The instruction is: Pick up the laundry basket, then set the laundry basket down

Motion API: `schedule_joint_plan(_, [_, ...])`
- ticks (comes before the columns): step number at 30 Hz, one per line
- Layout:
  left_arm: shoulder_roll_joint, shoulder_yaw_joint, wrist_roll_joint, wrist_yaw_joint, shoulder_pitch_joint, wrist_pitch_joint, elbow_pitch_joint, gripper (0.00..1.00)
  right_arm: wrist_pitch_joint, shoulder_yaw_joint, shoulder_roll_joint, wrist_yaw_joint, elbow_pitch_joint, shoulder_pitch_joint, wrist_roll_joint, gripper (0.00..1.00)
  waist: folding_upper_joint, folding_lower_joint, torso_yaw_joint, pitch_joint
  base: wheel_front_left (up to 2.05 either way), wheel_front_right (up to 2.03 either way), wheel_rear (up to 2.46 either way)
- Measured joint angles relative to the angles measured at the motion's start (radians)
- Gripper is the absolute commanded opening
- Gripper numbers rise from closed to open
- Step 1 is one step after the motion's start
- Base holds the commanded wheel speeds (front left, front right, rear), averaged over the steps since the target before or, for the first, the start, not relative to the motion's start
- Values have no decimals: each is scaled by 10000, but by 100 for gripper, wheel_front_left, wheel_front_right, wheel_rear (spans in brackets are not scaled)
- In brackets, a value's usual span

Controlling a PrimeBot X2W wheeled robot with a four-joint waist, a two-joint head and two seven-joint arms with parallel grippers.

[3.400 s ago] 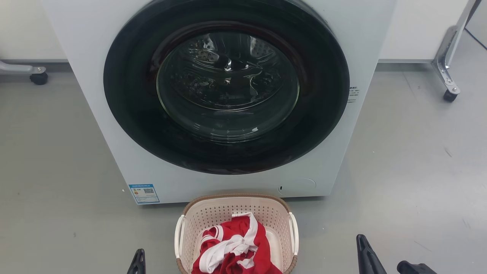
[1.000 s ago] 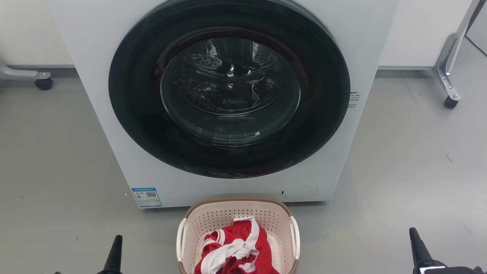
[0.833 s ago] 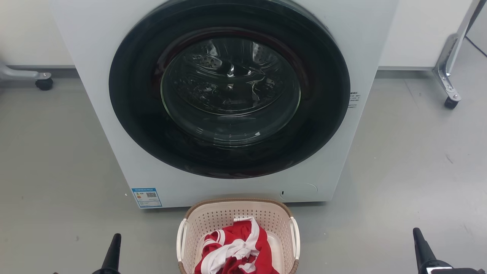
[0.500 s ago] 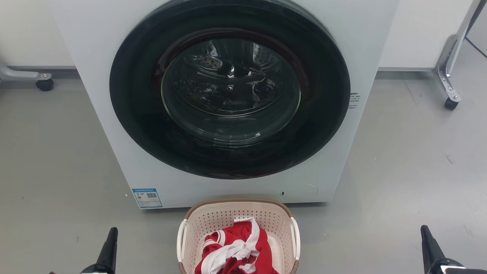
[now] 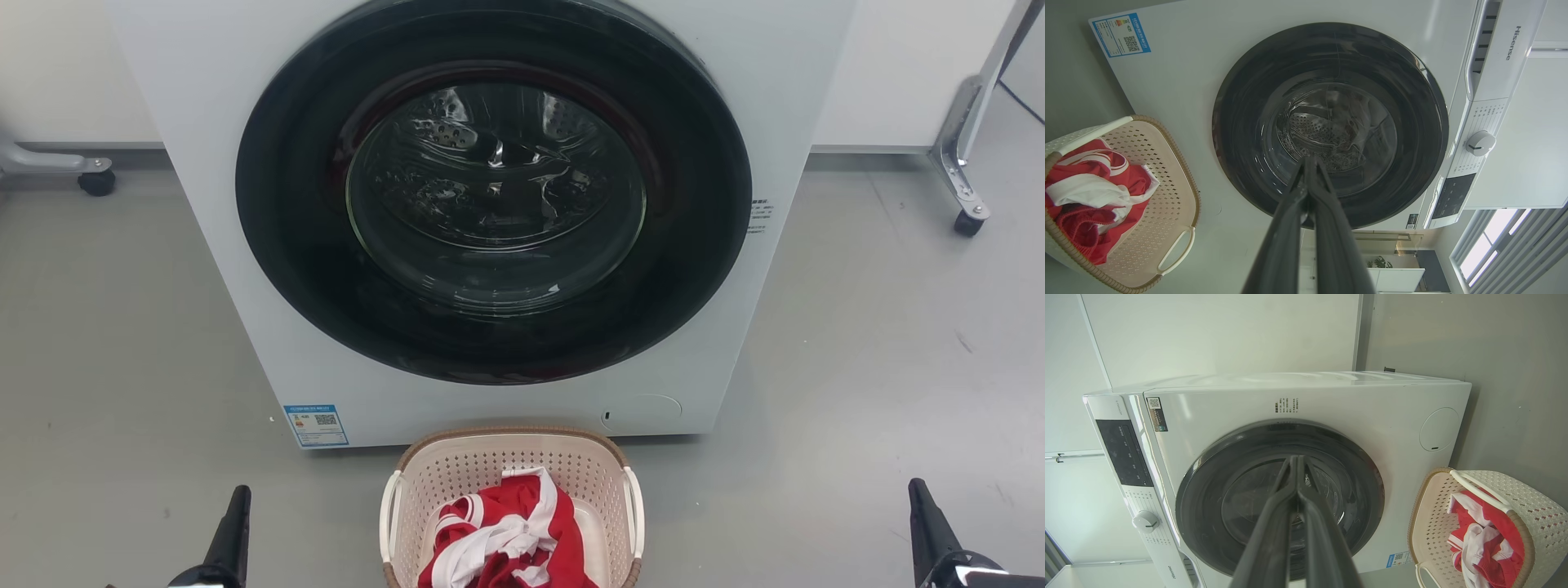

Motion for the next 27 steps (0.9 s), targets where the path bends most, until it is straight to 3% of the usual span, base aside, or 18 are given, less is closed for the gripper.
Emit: schedule_joint_plan(27, [-2, -2, 0, 0, -1, -2, -2, 0, 0, 0, 0, 2, 0, -3, 2, 0, 0, 0, 0, 1, 0, 0, 0])
